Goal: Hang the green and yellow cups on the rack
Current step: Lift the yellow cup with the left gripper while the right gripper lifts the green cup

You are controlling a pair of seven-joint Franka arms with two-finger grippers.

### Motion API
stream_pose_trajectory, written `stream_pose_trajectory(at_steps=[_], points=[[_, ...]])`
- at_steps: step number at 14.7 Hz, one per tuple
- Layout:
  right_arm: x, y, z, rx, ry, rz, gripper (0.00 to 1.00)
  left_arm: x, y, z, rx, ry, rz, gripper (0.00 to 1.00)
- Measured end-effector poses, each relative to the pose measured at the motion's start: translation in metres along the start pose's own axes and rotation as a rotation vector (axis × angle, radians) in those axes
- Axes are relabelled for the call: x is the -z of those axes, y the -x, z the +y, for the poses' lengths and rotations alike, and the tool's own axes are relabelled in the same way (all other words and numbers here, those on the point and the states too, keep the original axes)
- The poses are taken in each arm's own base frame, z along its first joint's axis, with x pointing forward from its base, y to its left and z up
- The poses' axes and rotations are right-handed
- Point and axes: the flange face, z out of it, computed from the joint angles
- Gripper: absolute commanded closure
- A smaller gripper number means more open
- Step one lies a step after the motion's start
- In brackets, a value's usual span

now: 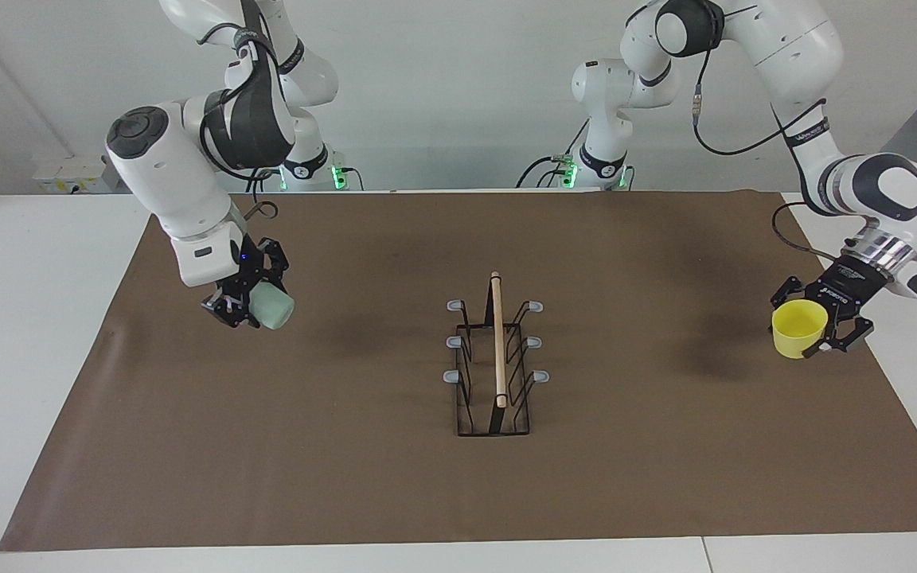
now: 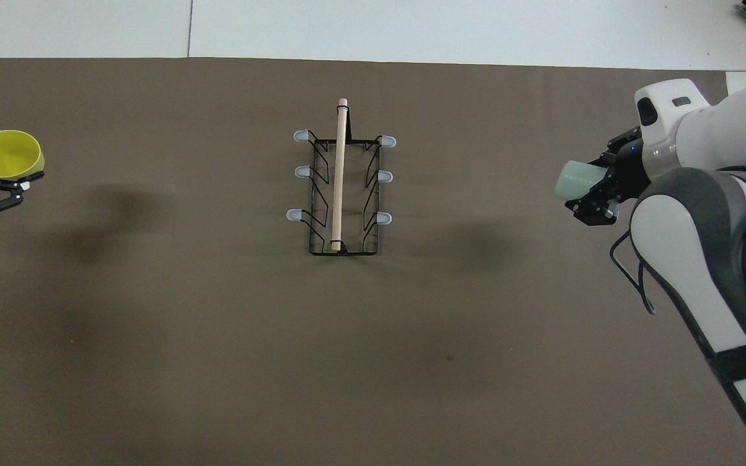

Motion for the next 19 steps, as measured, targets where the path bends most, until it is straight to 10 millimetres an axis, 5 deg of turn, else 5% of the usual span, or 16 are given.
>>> stream_pose_trajectory(at_steps=[5, 10, 15, 19], points=[[0.002, -0.01, -0.01, -0.09, -0.072, 0.297, 1.0, 0.013, 0.039, 0.026, -0.139, -0.054, 0.096, 1.0], [-0.004, -0.003, -0.028, -0.072, -0.178, 0.611, 1.0, 0.0, 0.116, 0.038, -0.337, -0.165, 0.231, 1.0], [-0.029, 0.033, -0.062, -0.1, -0.196, 0.846, 1.0, -0.019, 0.208, 0.023, -0.584, -0.26, 0.327, 1.0], [-0.048, 0.036, -0.082, -0.132, -0.2, 1.002, 1.0, -0.052, 0.285, -0.01, -0.821, -0.25, 0.425, 1.0]])
